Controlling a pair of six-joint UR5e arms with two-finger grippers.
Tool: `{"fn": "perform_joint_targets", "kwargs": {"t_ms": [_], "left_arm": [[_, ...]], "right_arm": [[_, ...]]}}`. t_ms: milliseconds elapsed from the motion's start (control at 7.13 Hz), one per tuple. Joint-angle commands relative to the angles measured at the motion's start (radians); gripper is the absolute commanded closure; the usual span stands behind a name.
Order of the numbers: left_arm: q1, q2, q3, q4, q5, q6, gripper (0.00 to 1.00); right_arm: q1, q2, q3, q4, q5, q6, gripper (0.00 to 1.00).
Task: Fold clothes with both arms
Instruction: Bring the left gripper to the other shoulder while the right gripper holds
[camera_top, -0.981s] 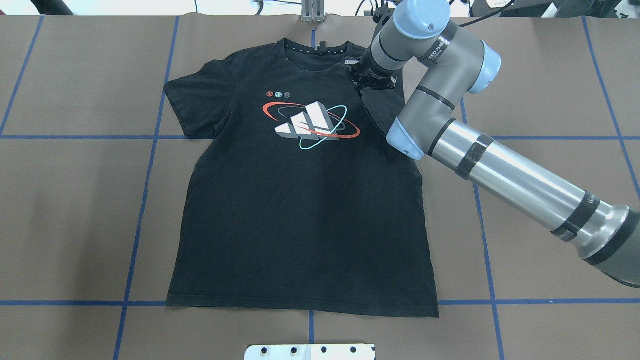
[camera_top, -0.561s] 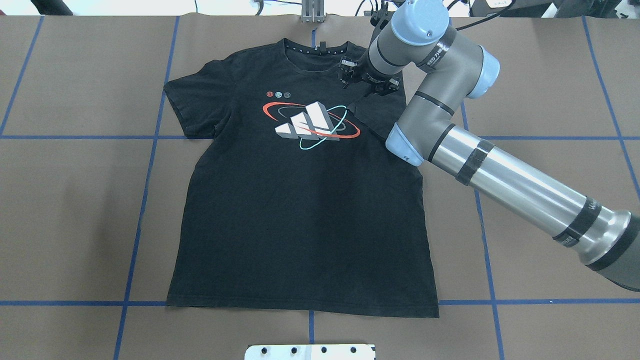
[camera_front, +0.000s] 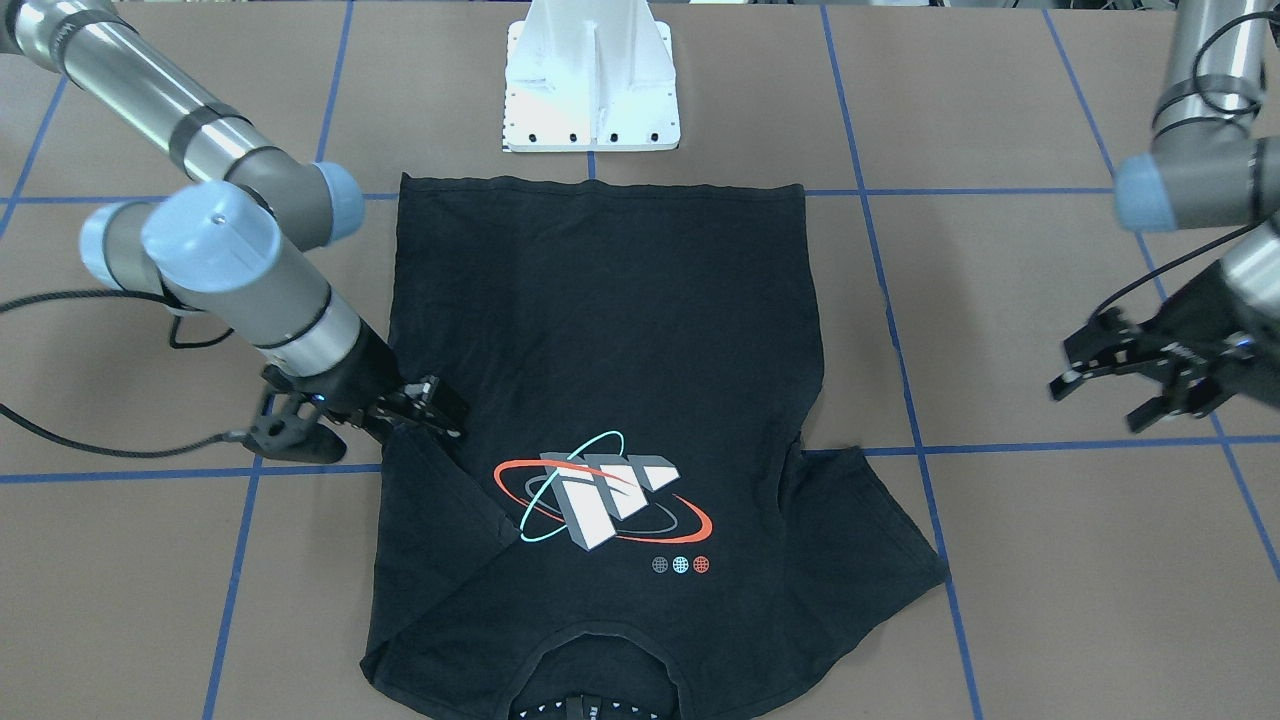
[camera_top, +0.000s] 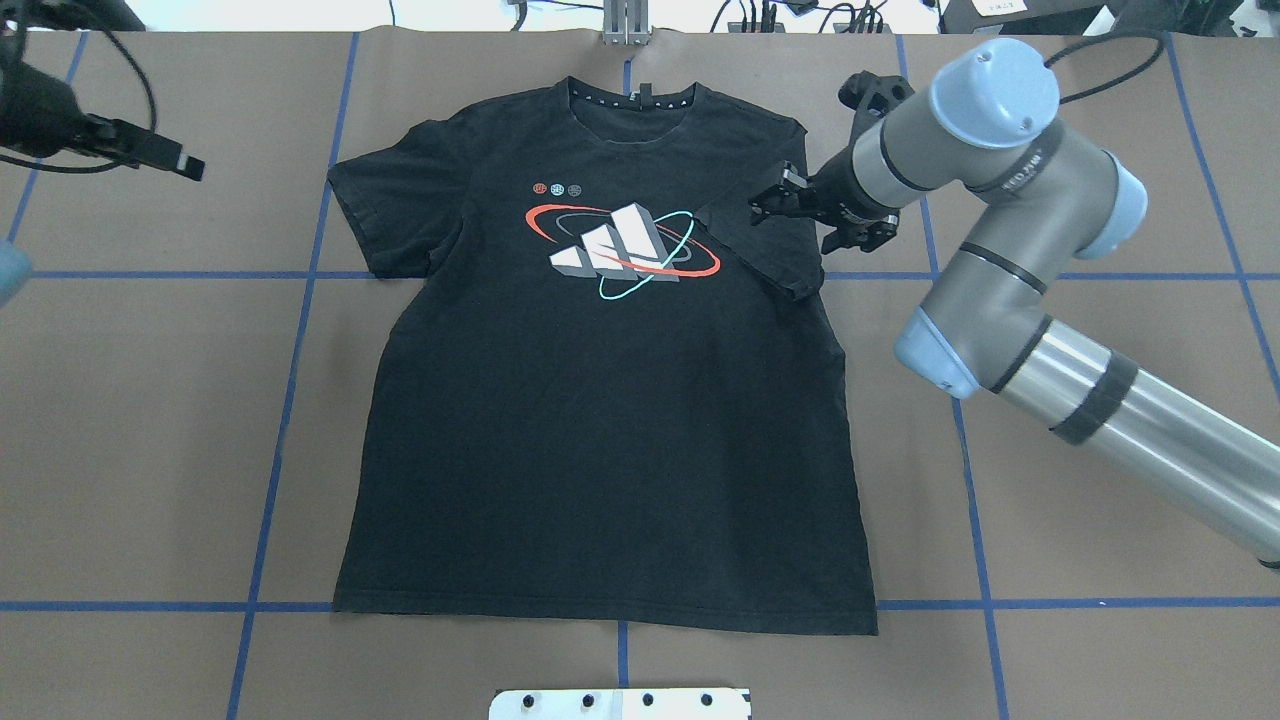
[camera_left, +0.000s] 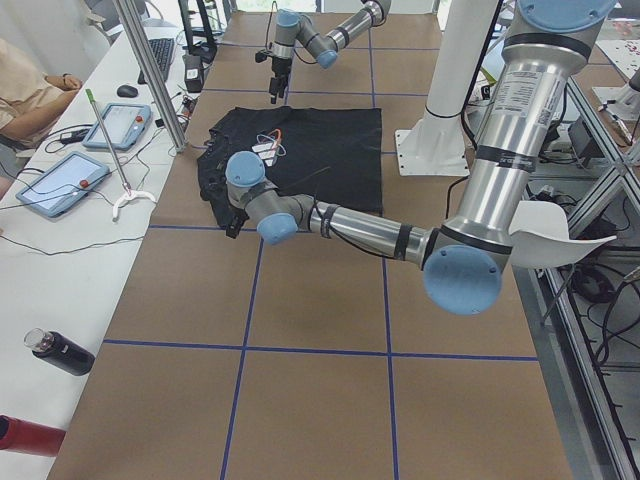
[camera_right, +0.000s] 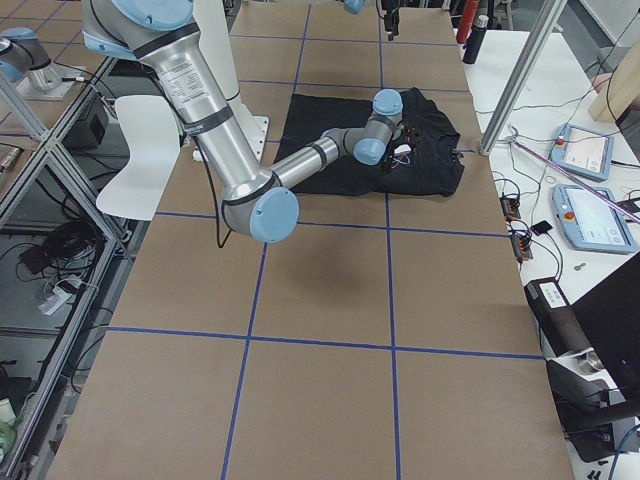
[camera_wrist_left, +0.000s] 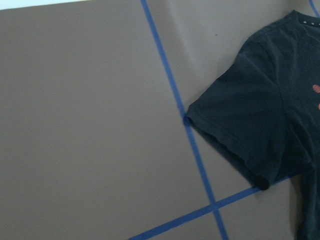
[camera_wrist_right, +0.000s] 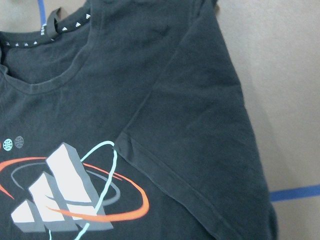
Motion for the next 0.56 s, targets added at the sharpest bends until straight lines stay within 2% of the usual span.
{"fn": "perform_joint_targets", "kwargs": {"t_ms": [0,140,280,421], "left_arm": [[0.089,-0.108,0.200,-0.135,0.099,-0.042,0.05],[0.113,-0.152,0.324,-0.248,0.149,-0.040,0.13],[0.140,-0.165,0.385,-0.321,0.221,-0.040,0.21],[0.172,-0.226,0.464,-0.326,0.277,-0.040,0.24]], "right_arm": [[0.003,-0.121,0.127,-0.001,0.011,0.000,0.00],[0.000,-0.123,0.124,-0.001,0.009,0.000,0.00],[0.000,-0.134,0.126,0.000,0.008,0.000,0.00],[-0.002,-0.135,0.127,0.000,0.006,0.000,0.00]]}}
